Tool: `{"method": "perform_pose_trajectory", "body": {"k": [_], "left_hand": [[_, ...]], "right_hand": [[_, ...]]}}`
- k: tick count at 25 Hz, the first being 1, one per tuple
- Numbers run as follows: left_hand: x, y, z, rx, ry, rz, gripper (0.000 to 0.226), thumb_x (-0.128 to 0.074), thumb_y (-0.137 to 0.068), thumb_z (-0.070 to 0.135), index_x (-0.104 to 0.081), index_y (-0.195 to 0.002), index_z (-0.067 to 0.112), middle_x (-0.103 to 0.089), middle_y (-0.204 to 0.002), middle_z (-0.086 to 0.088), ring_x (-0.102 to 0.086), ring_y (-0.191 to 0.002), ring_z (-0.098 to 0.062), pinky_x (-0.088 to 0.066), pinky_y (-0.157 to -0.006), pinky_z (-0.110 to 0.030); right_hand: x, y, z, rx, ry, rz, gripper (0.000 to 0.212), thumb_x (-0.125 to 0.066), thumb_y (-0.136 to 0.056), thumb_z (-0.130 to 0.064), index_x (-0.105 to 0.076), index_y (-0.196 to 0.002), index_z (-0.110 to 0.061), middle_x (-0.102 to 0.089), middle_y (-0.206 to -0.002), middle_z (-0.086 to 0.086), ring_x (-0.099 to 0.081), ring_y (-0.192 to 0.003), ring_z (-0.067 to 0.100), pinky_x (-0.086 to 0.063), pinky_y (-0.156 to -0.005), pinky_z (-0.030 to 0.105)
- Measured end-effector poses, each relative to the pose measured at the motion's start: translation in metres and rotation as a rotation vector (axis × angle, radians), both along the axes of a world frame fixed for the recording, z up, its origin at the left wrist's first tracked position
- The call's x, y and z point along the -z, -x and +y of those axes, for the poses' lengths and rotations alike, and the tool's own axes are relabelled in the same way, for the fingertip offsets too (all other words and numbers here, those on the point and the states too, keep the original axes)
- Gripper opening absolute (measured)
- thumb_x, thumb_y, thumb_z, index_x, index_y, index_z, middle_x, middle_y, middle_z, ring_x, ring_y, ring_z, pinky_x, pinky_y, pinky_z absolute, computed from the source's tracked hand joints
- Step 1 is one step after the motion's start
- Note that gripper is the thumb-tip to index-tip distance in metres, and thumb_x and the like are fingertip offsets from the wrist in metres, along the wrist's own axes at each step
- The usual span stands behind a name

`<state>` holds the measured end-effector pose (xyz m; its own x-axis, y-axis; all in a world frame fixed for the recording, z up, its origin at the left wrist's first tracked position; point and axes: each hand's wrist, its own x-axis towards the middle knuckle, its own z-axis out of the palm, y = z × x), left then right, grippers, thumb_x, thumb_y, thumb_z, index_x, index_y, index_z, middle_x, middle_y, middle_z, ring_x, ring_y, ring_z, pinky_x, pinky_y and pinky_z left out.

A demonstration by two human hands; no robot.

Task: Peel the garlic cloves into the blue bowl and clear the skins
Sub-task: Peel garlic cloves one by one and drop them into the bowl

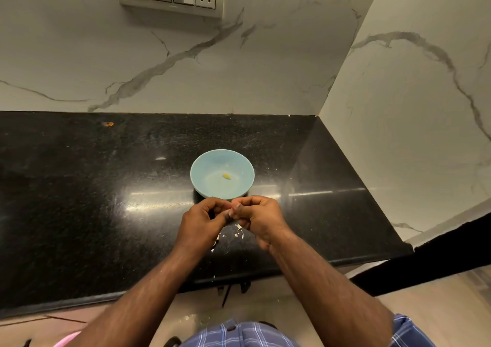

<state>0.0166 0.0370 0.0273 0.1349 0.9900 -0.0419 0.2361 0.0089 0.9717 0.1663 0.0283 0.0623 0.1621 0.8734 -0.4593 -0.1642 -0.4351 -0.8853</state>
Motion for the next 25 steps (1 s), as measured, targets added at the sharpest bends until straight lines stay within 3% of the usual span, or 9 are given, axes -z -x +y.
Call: {"method": "perform_pose_trajectory", "body": {"k": [4,9,17,25], "left_hand": [[0.000,0.001,0.002,0.004,0.000,-0.011,0.008,-0.080,-0.087,0.023,-0.077,-0.092,0.028,-0.078,-0.085,0.007,-0.075,-0.084,-0.010,-0.062,-0.084,-0.045],[-0.002,-0.001,0.003,0.028,-0.027,0.005,0.008,-0.080,-0.087,0.022,-0.077,-0.091,0.029,-0.078,-0.085,0.007,-0.075,-0.084,-0.011,-0.063,-0.082,-0.043],[-0.005,-0.006,0.002,-0.012,-0.031,-0.038,0.006,-0.080,-0.087,0.016,-0.077,-0.087,0.022,-0.078,-0.079,0.004,-0.075,-0.079,-0.010,-0.064,-0.077,-0.038],[-0.003,-0.001,0.010,0.034,-0.057,-0.007,0.020,-0.077,-0.089,0.012,-0.076,-0.092,0.031,-0.077,-0.088,0.010,-0.074,-0.087,-0.010,-0.063,-0.080,-0.037]], "right_hand": [[-0.004,-0.004,0.003,-0.031,0.034,0.056,0.007,-0.068,-0.092,-0.002,-0.074,-0.090,-0.004,-0.073,-0.074,0.010,-0.068,-0.066,0.013,-0.055,-0.065,0.022],[-0.011,-0.013,0.005,-0.033,0.067,0.087,0.018,-0.072,-0.088,0.002,-0.069,-0.106,0.001,-0.076,-0.082,0.015,-0.074,-0.073,0.020,-0.058,-0.064,0.025],[-0.012,-0.012,0.009,-0.006,0.042,0.050,0.019,-0.071,-0.085,0.012,-0.069,-0.100,-0.001,-0.074,-0.088,0.014,-0.075,-0.076,0.022,-0.059,-0.064,0.024],[-0.018,-0.015,0.014,-0.082,0.034,-0.037,0.017,-0.070,-0.088,0.003,-0.067,-0.104,-0.003,-0.077,-0.091,0.019,-0.076,-0.079,0.024,-0.059,-0.061,0.026]]}}
